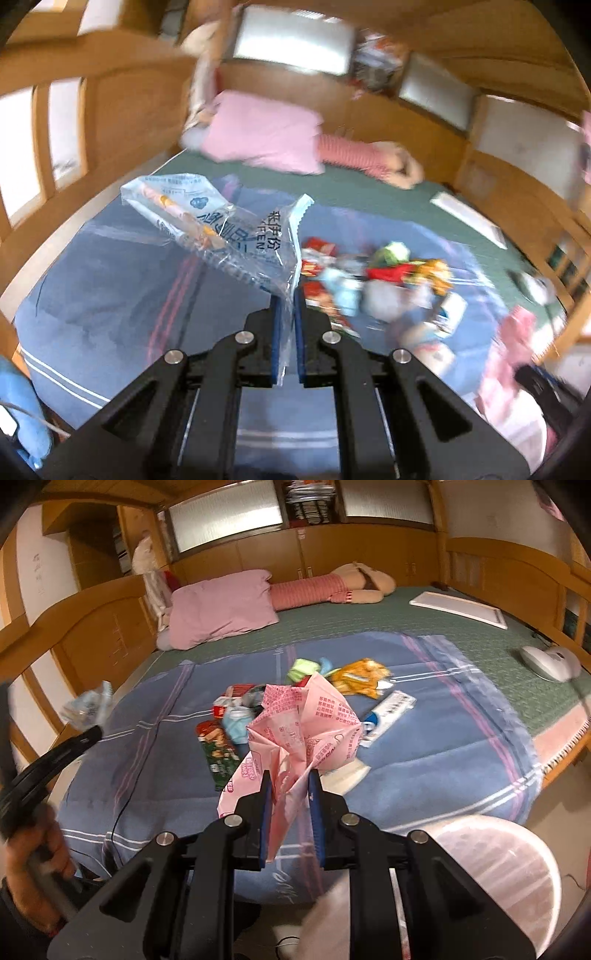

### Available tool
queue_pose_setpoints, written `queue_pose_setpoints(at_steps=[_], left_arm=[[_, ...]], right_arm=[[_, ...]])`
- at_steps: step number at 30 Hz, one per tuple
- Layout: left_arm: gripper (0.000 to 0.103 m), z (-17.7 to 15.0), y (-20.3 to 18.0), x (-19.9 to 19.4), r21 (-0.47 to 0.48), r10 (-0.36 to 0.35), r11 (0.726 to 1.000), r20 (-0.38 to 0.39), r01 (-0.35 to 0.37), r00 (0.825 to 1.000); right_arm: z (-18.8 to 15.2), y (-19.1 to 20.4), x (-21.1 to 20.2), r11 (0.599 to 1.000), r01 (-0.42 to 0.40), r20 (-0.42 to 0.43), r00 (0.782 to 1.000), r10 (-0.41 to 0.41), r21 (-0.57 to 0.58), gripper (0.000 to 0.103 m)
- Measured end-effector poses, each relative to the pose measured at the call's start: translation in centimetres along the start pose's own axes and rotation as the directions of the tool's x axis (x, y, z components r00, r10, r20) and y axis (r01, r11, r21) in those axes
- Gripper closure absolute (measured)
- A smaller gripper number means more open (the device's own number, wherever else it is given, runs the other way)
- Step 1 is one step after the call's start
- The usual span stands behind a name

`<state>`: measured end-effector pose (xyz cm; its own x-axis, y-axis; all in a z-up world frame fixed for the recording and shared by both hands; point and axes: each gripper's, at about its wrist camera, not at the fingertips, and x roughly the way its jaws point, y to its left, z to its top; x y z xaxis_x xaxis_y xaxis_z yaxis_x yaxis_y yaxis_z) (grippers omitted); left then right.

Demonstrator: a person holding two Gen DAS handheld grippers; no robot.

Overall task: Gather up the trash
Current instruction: 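Carry the pink tissue and clear bag over the basket and release both, then move both grippers back over the trash pile on the bed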

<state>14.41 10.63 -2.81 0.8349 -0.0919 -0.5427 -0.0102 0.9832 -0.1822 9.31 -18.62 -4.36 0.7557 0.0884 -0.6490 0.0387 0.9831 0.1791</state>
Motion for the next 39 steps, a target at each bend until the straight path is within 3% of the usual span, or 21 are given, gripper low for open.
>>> queue_pose_setpoints(at_steps=[4,9,15,20,21,23,24,25,26,27,28,30,32,33,34,36,39], left_arm=[[0.095,-2.4,-3.5,-3.7,0.069,-0.114,0.991,0.006,0.113,0.993],[0.095,-5.9,-6.8,-7.6,0.141,-0.185,0.973,0.015,0.181,0.983],[0.095,-10.6,-11.1,-8.8,0.258,-0.246,0.929,-0.102,0.264,0.964],[0.095,-11.2,-12.7,-7.5,0.277,-0.317,0.889,-0.200,0.364,0.927],[0.095,-11.4,-13.0,-7.2,0.274,-0.341,0.876,-0.230,0.396,0.912],[0.095,-11.8,-13.7,-6.5,0.281,-0.362,0.856,-0.277,0.435,0.890],[0.095,-12.0,-14.1,-6.3,0.284,-0.372,0.846,-0.293,0.452,0.881],[0.095,-12.3,-14.6,-6.0,0.286,-0.395,0.826,-0.322,0.486,0.860],[0.095,-12.7,-15.1,-6.1,0.287,-0.414,0.808,-0.342,0.514,0.843],[0.095,-13.2,-15.8,-5.8,0.287,-0.448,0.774,-0.384,0.565,0.808],[0.095,-13.7,-16.4,-5.7,0.289,-0.461,0.754,-0.407,0.591,0.788],[0.095,-14.9,-17.8,-5.2,0.285,-0.498,0.689,-0.483,0.667,0.720],[0.093,-16.1,-18.8,-4.6,0.230,-0.549,0.610,-0.567,0.758,0.614],[0.085,-16.7,-19.2,-4.1,0.197,-0.561,0.581,-0.606,0.790,0.564],[0.077,-17.1,-19.3,-3.6,0.181,-0.558,0.580,-0.622,0.794,0.549],[0.038,-17.4,-19.3,-2.7,0.173,-0.527,0.617,-0.634,0.767,0.567],[0.032,-16.2,-18.3,-2.2,0.142,-0.544,0.655,-0.593,0.742,0.594]], right_arm=[[-0.8,-2.6,-1.9,0.997,0.076,0.004,0.997,-0.076,0.022,0.083],[-2.3,-5.0,-3.3,0.988,0.147,-0.013,0.989,-0.147,0.036,0.083],[-4.3,-7.1,-5.2,0.972,0.232,-0.027,0.973,-0.231,0.024,0.083],[-6.4,-9.0,-4.9,0.966,0.256,-0.129,0.959,-0.251,0.023,0.082],[-7.1,-9.7,-4.8,0.967,0.254,-0.151,0.958,-0.246,0.038,0.078],[-7.5,-10.9,-5.3,0.960,0.263,-0.147,0.957,-0.248,0.091,0.060],[-7.4,-11.6,-6.0,0.949,0.283,-0.118,0.956,-0.268,0.136,0.043],[-7.4,-12.2,-6.7,0.939,0.296,-0.088,0.955,-0.284,0.177,0.033],[-7.1,-13.1,-7.6,0.926,0.297,-0.049,0.955,-0.293,0.234,0.032],[-7.0,-13.8,-8.4,0.916,0.288,-0.023,0.956,-0.294,0.278,0.032],[-6.8,-14.3,-8.9,0.909,0.282,-0.004,0.955,-0.295,0.307,0.032],[-6.7,-15.0,-10.0,0.892,0.289,0.037,0.946,-0.321,0.348,0.032],[-6.5,-15.1,-10.4,0.884,0.306,0.054,0.937,-0.346,0.353,0.032],[-6.5,-15.2,-10.5,0.880,0.319,0.056,0.931,-0.360,0.352,0.032],[-6.5,-15.2,-10.4,0.879,0.322,0.051,0.931,-0.362,0.352,0.031],[-6.7,-15.4,-10.1,0.875,0.323,0.034,0.933,-0.358,0.361,0.031],[-6.7,-15.9,-9.4,0.874,0.317,0.018,0.937,-0.348,0.367,0.031]])
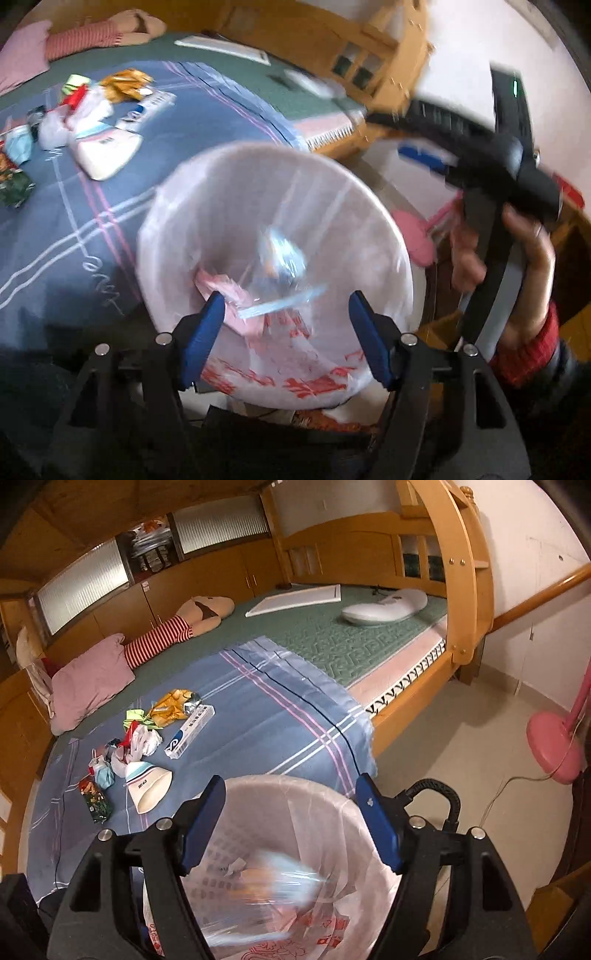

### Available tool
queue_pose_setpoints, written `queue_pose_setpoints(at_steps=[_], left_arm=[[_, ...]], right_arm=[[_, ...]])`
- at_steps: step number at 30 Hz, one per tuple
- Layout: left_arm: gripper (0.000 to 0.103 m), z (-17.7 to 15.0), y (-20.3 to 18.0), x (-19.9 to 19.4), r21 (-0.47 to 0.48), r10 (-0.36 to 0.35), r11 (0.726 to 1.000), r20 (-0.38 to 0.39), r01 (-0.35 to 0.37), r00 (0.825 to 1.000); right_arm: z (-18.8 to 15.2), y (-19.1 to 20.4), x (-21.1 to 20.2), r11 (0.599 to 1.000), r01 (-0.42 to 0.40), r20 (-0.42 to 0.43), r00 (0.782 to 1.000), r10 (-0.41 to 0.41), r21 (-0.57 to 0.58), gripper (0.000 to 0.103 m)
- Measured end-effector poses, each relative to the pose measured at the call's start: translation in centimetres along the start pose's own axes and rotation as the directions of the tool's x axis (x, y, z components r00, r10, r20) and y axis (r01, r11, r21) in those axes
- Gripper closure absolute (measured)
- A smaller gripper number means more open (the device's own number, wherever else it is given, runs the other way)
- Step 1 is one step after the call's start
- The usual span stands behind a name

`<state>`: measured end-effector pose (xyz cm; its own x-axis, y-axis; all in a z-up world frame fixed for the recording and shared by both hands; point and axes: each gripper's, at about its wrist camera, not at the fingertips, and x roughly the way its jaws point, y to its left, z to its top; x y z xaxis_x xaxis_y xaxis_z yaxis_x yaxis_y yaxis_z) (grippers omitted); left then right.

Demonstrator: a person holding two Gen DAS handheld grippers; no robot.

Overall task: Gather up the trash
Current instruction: 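Move both grippers back over the trash pile on the bed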

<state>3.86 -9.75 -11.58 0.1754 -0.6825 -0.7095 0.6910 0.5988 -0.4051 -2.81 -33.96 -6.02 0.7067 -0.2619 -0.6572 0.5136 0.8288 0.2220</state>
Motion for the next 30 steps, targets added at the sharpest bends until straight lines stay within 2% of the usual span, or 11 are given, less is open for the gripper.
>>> queue_pose_setpoints(at_steps=[3,6,10,12,14,15,19,21,24,27,30], left_arm=[[0.032,1.0,1.5,-2.8,-0.035,0.147,0.989,0.124,-0.143,0.981],[0.028,3.0,4.7,-5.8,-0.126,0.310,0.949,0.211,-0.288,0.927],[0.028,5.9,12.2,-9.7,-0.362,0.524,0.826,0.211,-0.432,0.825],[0.028,7.1,15.9,-10.4,-0.442,0.589,0.760,0.157,-0.477,0.793],[0.028,8.0,19.6,-10.6,-0.520,0.587,0.721,0.109,-0.458,0.802],[0.028,8.5,21.2,-10.4,-0.548,0.569,0.715,0.096,-0.434,0.817],[0.026,9.5,24.9,-8.8,-0.559,0.574,0.689,0.031,-0.462,0.819],[0.025,9.2,26.2,-8.3,-0.592,0.547,0.680,0.015,-0.434,0.837],[0.024,8.8,28.1,-7.2,-0.618,0.516,0.668,-0.016,-0.414,0.856],[0.023,8.4,29.1,-6.3,-0.624,0.537,0.645,-0.041,-0.442,0.842],[0.023,8.4,29.9,-5.3,-0.637,0.493,0.657,-0.040,-0.402,0.869]], right_arm=[[-0.1,1.1,0.7,1.000,-0.021,-0.018,1.000,0.021,-0.019,0.031],[-0.2,3.0,1.4,0.996,-0.056,-0.036,0.998,0.054,-0.064,0.031],[0.1,7.1,3.1,0.983,-0.124,-0.103,0.989,0.110,-0.136,0.031],[0.3,10.3,4.9,0.967,-0.173,-0.146,0.978,0.147,-0.185,0.031],[0.5,13.1,6.6,0.951,-0.211,-0.177,0.969,0.173,-0.224,0.031],[0.6,15.0,7.9,0.939,-0.230,-0.198,0.963,0.182,-0.255,0.031],[0.6,21.8,14.1,0.894,-0.258,-0.297,0.943,0.150,-0.368,0.031],[0.1,24.2,17.7,0.875,-0.264,-0.359,0.926,0.113,-0.405,0.031],[-0.6,25.7,21.7,0.872,-0.234,-0.421,0.906,0.035,-0.430,0.031],[-0.4,25.5,22.8,0.899,-0.242,-0.426,0.902,0.070,-0.364,0.029],[-0.5,25.8,23.1,0.906,-0.283,-0.473,0.874,0.110,-0.314,0.029]])
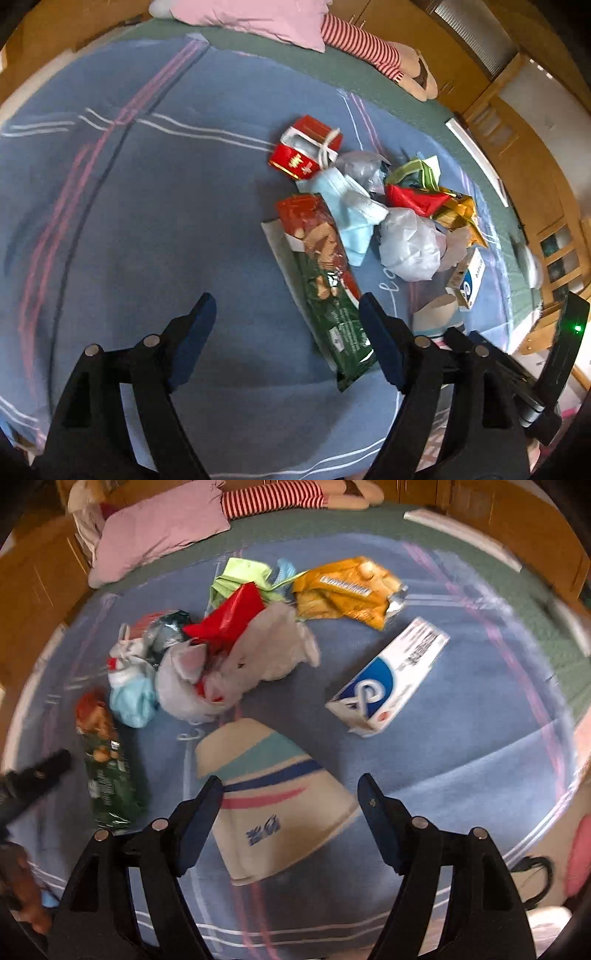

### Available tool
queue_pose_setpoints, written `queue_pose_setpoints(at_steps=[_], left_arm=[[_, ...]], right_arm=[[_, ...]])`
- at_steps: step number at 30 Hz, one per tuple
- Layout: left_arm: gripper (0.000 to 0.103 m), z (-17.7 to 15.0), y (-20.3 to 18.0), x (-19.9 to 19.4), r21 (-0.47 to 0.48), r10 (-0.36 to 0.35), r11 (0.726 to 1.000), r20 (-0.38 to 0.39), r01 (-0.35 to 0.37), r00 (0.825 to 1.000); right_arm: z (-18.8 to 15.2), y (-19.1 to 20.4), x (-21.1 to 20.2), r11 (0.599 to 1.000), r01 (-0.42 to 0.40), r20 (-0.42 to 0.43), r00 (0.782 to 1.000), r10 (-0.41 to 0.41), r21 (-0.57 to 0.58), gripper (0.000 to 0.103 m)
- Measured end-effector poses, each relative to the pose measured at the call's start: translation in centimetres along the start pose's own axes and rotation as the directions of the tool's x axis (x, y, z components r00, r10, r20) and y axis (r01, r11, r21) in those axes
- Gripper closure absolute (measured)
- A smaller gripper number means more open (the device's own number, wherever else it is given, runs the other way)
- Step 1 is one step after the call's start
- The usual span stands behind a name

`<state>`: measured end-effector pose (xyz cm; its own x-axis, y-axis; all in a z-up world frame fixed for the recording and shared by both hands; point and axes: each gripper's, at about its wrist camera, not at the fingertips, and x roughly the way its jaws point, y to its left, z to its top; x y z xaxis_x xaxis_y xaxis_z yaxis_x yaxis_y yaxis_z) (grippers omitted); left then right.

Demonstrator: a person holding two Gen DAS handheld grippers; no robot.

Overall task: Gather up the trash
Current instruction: 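Move both grippers back over the trash pile on the bed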

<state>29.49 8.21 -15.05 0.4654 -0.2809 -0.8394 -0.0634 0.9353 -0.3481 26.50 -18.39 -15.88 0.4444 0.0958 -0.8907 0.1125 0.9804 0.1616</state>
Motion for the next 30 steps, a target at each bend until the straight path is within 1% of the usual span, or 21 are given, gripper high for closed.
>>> queue_pose_setpoints(at_steps=[3,5,7,8,9,10,11,12,13,14,15,17,18,20,21,23,24,26,27,30], left_arm=[[0.023,0.0,-0.1,1.3,-0.012,-0.016,1.000,-0.039,0.015,0.999],[0.025,0.0,0.0,1.5,-0.026,-0.011,1.000,-0.037,0.010,0.999],[0.033,-0.1,0.2,1.5,-0.036,-0.006,0.999,-0.032,0.005,0.999],[0.041,-0.1,0.3,1.5,-0.042,-0.008,0.999,-0.033,0.007,0.999],[0.049,-0.1,0.6,1.6,-0.053,-0.012,0.999,-0.038,0.010,0.999],[0.053,-0.1,1.0,1.7,-0.069,-0.022,0.997,-0.046,0.019,0.999],[0.066,-0.1,1.6,1.9,-0.096,-0.047,0.994,-0.058,0.042,0.997],[0.072,0.0,1.9,2.1,-0.114,-0.064,0.992,-0.064,0.056,0.996],[0.080,0.0,2.3,2.3,-0.136,-0.084,0.988,-0.067,0.074,0.994],[0.087,-0.1,2.6,2.3,-0.154,-0.102,0.984,-0.063,0.091,0.993],[0.092,0.0,2.7,2.2,-0.166,-0.117,0.980,-0.052,0.107,0.992],[0.096,0.1,3.1,1.4,-0.182,-0.132,0.975,-0.010,0.128,0.991],[0.097,0.1,3.2,0.9,-0.188,-0.131,0.973,0.014,0.132,0.991],[0.099,0.2,3.8,-0.9,-0.207,-0.106,0.970,0.102,0.126,0.989],[0.099,0.2,4.0,-1.7,-0.213,-0.092,0.970,0.133,0.119,0.987],[0.099,0.0,4.6,-3.4,-0.233,-0.043,0.968,0.202,0.091,0.978],[0.099,-0.1,5.0,-4.5,-0.253,-0.003,0.965,0.240,0.066,0.971],[0.099,-0.2,5.5,-5.7,-0.282,0.043,0.959,0.279,0.039,0.959],[0.099,-0.3,5.9,-6.4,-0.306,0.078,0.952,0.300,0.018,0.951],[0.099,-0.3,7.1,-7.7,-0.348,0.139,0.937,0.324,-0.019,0.936]], right_arm=[[-0.4,1.0,0.0,1.000,-0.018,-0.002,1.000,0.018,-0.026,0.030],[-0.6,1.4,-0.1,0.999,-0.043,-0.005,0.999,0.042,-0.016,0.038],[-1.1,2.0,-0.5,0.997,-0.077,-0.008,0.997,0.077,0.013,0.054],[-1.5,2.3,-0.8,0.994,-0.101,-0.010,0.995,0.102,0.031,0.058],[-1.9,2.4,-1.1,0.993,-0.114,-0.007,0.993,0.114,0.042,0.065],[-2.4,2.9,-1.5,0.991,-0.126,0.003,0.992,0.126,0.053,0.072],[-3.1,3.4,-2.0,0.990,-0.131,0.022,0.991,0.130,0.057,0.074],[-3.6,4.0,-2.4,0.990,-0.133,0.040,0.991,0.131,0.056,0.078],[-4.0,4.5,-2.7,0.989,-0.137,0.054,0.989,0.134,0.056,0.081],[-4.4,5.0,-2.9,0.988,-0.143,0.064,0.988,0.139,0.058,0.082],[-4.9,5.7,-3.2,0.986,-0.159,0.071,0.985,0.155,0.057,0.084],[-5.2,6.6,-3.3,0.985,-0.166,0.084,0.983,0.161,0.051,0.085],[-5.4,7.2,-3.8,0.986,-0.163,0.105,0.982,0.158,0.042,0.086],[-5.6,7.7,-4.4,0.986,-0.162,0.132,0.979,0.157,0.034,0.086],[-5.6,8.0,-4.8,0.986,-0.163,0.146,0.977,0.156,0.030,0.087],[-5.6,8.3,-5.4,0.989,-0.143,0.175,0.975,0.137,0.022,0.088],[-5.6,8.6,-5.8,0.992,-0.122,0.194,0.974,0.116,0.019,0.088],[-5.7,8.4,-6.0,0.995,-0.097,0.211,0.973,0.090,0.024,0.088],[-5.7,8.2,-6.1,0.996,-0.089,0.217,0.973,0.079,0.033,0.088],[-5.9,7.6,-6.0,0.996,-0.070,0.224,0.973,0.055,0.058,0.089]])
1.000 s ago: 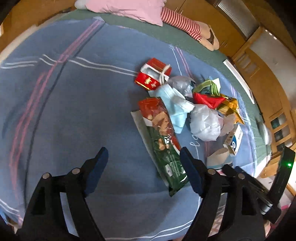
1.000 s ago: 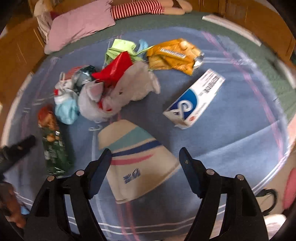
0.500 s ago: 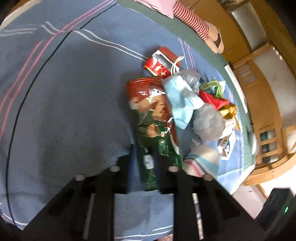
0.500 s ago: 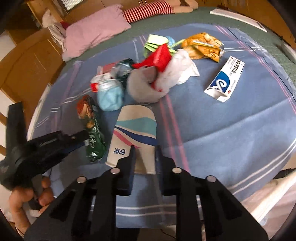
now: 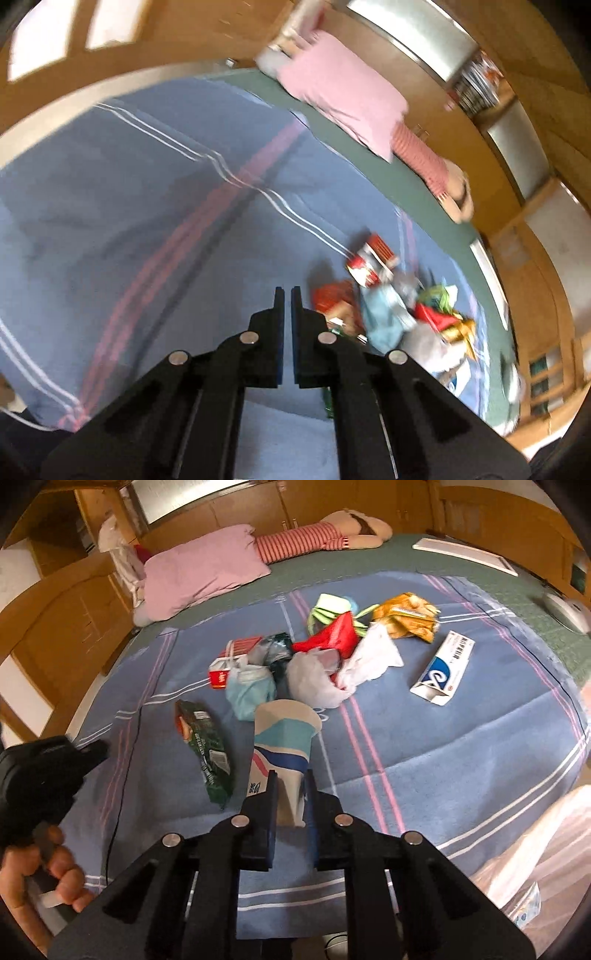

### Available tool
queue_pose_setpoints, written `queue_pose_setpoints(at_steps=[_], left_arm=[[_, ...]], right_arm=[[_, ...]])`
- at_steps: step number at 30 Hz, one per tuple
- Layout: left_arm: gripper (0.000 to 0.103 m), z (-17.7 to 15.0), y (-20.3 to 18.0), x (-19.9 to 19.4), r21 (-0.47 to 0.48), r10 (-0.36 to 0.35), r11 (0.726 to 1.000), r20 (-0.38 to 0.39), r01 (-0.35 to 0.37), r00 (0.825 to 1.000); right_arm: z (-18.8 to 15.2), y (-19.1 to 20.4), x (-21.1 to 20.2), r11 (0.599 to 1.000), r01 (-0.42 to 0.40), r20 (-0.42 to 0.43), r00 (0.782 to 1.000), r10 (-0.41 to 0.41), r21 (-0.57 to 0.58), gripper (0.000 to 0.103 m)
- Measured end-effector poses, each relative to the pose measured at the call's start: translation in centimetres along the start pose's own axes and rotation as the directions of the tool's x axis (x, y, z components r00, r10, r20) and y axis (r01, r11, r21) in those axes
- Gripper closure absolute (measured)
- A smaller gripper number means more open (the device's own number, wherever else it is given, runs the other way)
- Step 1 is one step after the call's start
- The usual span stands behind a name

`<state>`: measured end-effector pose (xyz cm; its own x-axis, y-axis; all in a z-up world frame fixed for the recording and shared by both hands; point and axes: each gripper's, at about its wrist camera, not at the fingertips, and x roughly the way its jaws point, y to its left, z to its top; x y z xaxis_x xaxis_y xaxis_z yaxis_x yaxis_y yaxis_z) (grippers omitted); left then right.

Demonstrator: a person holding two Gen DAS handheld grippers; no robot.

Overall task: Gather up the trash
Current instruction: 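Move both grippers back over the trash pile on the bed, then grasp the paper cup with the right gripper while the left gripper grasps the green wafer packet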

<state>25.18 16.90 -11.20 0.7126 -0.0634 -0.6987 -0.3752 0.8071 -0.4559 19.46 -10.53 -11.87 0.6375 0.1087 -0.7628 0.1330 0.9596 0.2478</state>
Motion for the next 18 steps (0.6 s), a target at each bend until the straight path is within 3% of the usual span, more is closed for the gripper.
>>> queue_pose_setpoints(at_steps=[4,12,16,18], left_arm=[[0.099,0.8,0.6,-0.8,0.014,0.051,0.999,0.011,-0.052,0.999],[0.099,1.1,1.3,-1.2,0.035,0.095,0.995,0.005,-0.095,0.996],[0.099,0.8,1.4,-0.9,0.053,0.108,0.993,-0.004,-0.107,0.994],[0.099,0.7,1.3,-0.7,0.065,0.111,0.992,-0.012,-0.110,0.994]], right_arm=[[-0.3,-0.4,0.0,1.000,0.030,-0.003,1.000,-0.030,-0.004,0.099],[-1.5,-0.1,2.0,1.000,0.009,-0.080,0.997,-0.010,-0.008,0.099],[-1.6,-0.3,1.9,1.000,0.014,-0.076,0.997,-0.013,0.004,0.097],[-1.5,-0.7,1.7,0.999,0.023,-0.069,0.997,-0.021,0.022,0.088]])
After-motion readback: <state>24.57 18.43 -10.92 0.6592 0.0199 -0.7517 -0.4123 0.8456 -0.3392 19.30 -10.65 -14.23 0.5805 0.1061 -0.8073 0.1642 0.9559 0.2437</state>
